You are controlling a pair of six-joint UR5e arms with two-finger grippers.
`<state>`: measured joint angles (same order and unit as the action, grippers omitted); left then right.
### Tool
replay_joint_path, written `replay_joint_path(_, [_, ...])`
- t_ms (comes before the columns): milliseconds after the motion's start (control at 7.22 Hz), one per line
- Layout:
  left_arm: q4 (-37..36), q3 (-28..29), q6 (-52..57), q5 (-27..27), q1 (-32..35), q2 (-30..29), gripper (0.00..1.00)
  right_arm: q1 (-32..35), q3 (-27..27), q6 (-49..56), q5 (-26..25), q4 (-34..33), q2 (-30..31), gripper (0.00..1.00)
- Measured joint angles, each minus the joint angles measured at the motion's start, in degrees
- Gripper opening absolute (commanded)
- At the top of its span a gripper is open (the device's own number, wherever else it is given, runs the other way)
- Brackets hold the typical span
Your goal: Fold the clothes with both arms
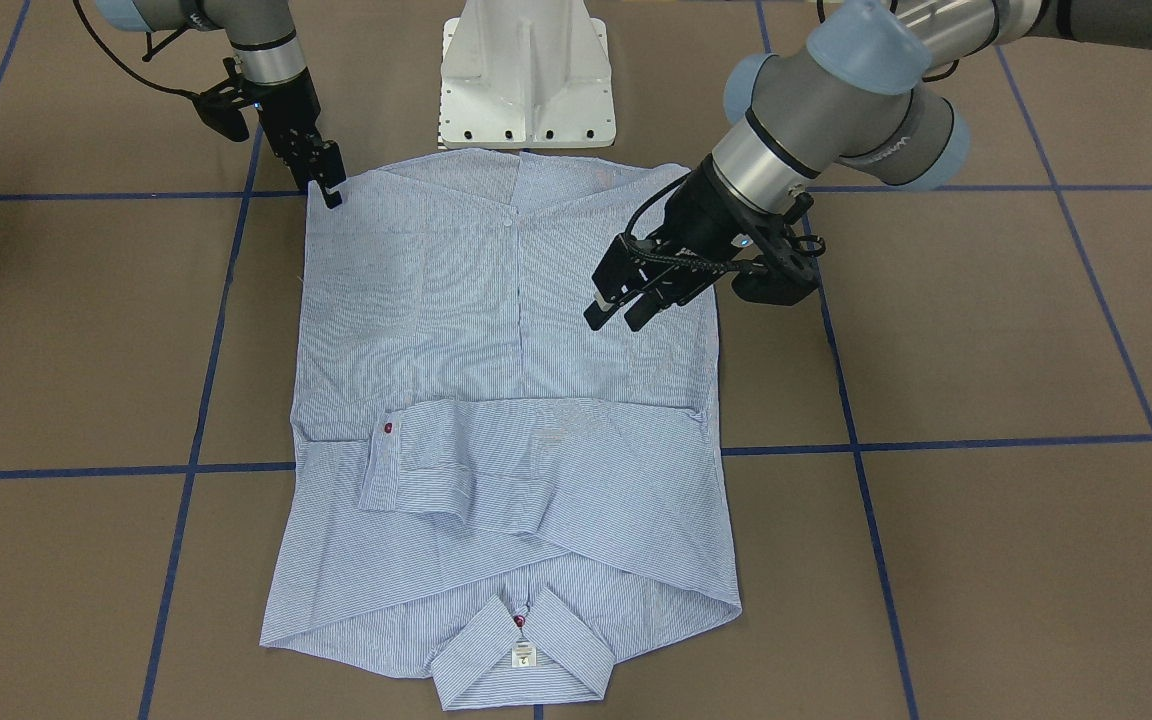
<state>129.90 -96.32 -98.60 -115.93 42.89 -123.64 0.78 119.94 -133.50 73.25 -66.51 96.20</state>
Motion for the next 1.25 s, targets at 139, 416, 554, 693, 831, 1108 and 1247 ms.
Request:
replay_joint_path(139, [0.0,0.0,-0.1,0.0,0.0,0.0,0.62,0.0,0.0,0.0,0.0,0.0,0.0,0.0])
replay_joint_path(416, [0.0,0.0,-0.1,0.0,0.0,0.1,0.62,0.0,0.0,0.0,0.0,0.0,0.0,0.0])
replay_joint_path(554, [0.0,-0.1,-0.1,0.0,0.1,0.1,0.62,0.0,0.0,0.0,0.0,0.0,0.0,0.69])
replay_joint_path(693, [-0.1,-0.2,-0.2,0.0,0.1,0.1,0.62,0.0,0.0,0.0,0.0,0.0,0.0,1.0])
replay_joint_path(831, [-0.2,-0.3,-0.3,0.0,0.2,0.1,0.62,0.0,0.0,0.0,0.0,0.0,0.0,1.0])
replay_joint_path(1108, [-0.2,-0.5,-0.3,-0.1,0.2,0.2,0.62,0.0,0.0,0.0,0.0,0.0,0.0,1.0])
replay_joint_path(1247, [-0.3,-0.5,-0.3,0.0,0.2,0.3,0.62,0.0,0.0,0.0,0.0,0.0,0.0,1.0])
